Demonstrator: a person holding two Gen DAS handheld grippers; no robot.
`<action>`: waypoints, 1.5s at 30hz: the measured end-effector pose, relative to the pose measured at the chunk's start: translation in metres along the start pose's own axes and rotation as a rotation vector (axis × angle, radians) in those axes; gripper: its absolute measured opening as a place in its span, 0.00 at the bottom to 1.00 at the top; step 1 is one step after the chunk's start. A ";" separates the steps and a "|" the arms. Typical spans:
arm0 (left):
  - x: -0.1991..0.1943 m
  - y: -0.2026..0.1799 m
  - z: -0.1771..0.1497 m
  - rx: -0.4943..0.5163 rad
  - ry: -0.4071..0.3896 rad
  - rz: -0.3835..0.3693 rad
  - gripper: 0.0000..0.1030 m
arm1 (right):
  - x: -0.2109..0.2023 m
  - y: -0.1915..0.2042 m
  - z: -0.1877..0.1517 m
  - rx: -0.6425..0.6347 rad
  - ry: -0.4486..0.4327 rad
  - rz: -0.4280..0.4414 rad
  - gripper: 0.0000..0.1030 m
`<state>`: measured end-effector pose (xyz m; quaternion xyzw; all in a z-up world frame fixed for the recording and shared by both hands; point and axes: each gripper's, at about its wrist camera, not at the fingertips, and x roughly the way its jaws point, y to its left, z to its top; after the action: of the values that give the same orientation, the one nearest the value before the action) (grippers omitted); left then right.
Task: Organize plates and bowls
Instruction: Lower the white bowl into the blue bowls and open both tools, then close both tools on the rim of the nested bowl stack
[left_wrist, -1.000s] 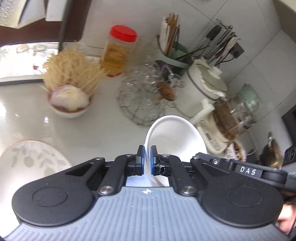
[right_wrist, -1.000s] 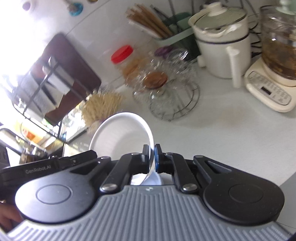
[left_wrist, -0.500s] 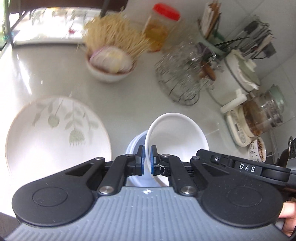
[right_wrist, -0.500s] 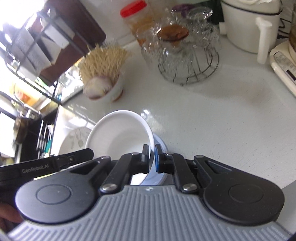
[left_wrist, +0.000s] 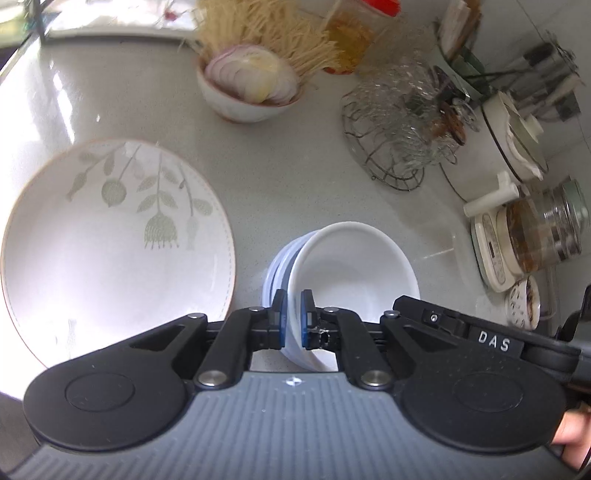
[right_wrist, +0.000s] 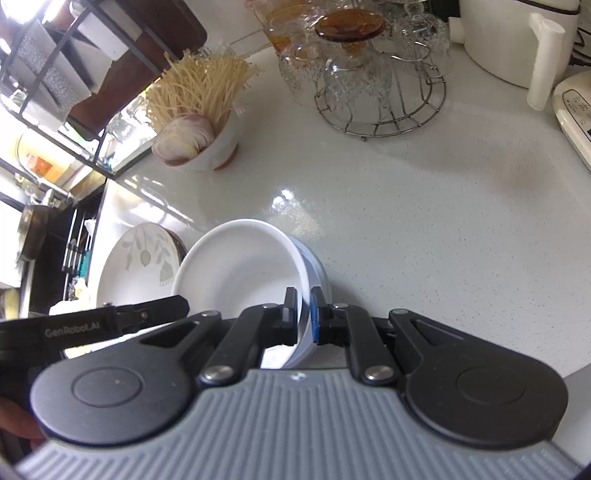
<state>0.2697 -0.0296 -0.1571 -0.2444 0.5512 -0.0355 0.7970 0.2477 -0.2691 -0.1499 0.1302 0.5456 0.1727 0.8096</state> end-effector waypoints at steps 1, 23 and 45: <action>0.001 0.002 -0.001 -0.011 -0.001 -0.007 0.07 | 0.000 0.001 0.000 -0.010 0.000 -0.003 0.11; -0.010 0.005 -0.002 -0.054 -0.070 0.051 0.47 | 0.017 -0.014 0.018 -0.017 0.005 0.008 0.45; 0.004 -0.004 -0.008 -0.058 -0.038 0.037 0.47 | 0.049 -0.039 0.001 0.053 0.086 0.065 0.36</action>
<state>0.2651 -0.0370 -0.1612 -0.2580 0.5410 -0.0001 0.8005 0.2714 -0.2839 -0.2065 0.1618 0.5796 0.1898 0.7758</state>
